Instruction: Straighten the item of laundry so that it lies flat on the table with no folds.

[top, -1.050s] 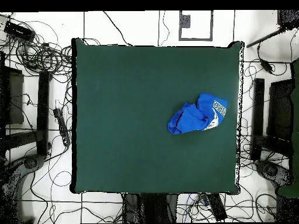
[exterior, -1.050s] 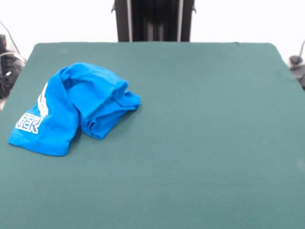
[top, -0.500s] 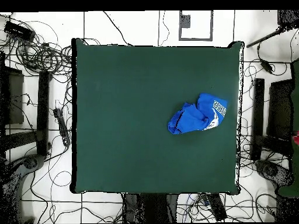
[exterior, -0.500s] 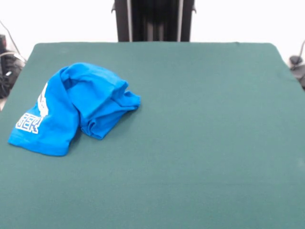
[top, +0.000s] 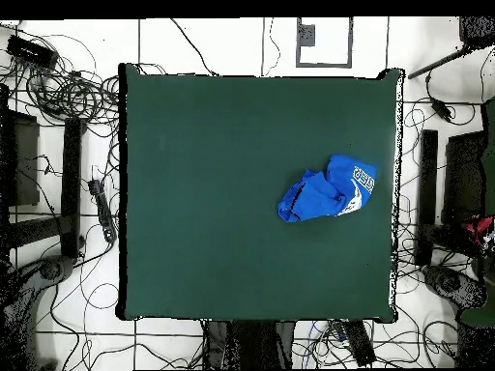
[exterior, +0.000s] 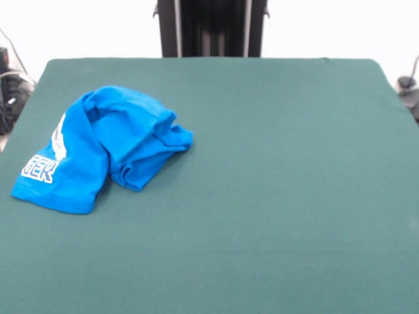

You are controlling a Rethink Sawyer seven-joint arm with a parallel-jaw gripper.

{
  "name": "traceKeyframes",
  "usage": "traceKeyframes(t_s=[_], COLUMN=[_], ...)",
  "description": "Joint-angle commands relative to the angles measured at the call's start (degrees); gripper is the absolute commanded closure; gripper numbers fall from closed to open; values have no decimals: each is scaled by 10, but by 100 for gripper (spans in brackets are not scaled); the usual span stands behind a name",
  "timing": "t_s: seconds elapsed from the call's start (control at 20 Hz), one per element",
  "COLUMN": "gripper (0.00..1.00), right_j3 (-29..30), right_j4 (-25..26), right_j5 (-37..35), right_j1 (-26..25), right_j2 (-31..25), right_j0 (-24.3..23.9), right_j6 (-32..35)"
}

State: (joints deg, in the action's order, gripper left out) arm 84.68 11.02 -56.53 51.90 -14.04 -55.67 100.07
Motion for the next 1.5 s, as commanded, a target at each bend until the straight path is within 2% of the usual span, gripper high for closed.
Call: traceKeyframes(t_s=[0.05, 0.8, 1.05, 1.5], gripper=[0, 0, 0, 0], right_j3=[137, 184, 192, 204], right_j4=[17, 10, 15, 12], right_j5=[50, 142, 167, 220], right_j1=[-10, -46, -54, -100], right_j2=[-20, -19, 2, 56], right_j0=[29, 53, 72, 109], right_j6=[-29, 39, 74, 127])
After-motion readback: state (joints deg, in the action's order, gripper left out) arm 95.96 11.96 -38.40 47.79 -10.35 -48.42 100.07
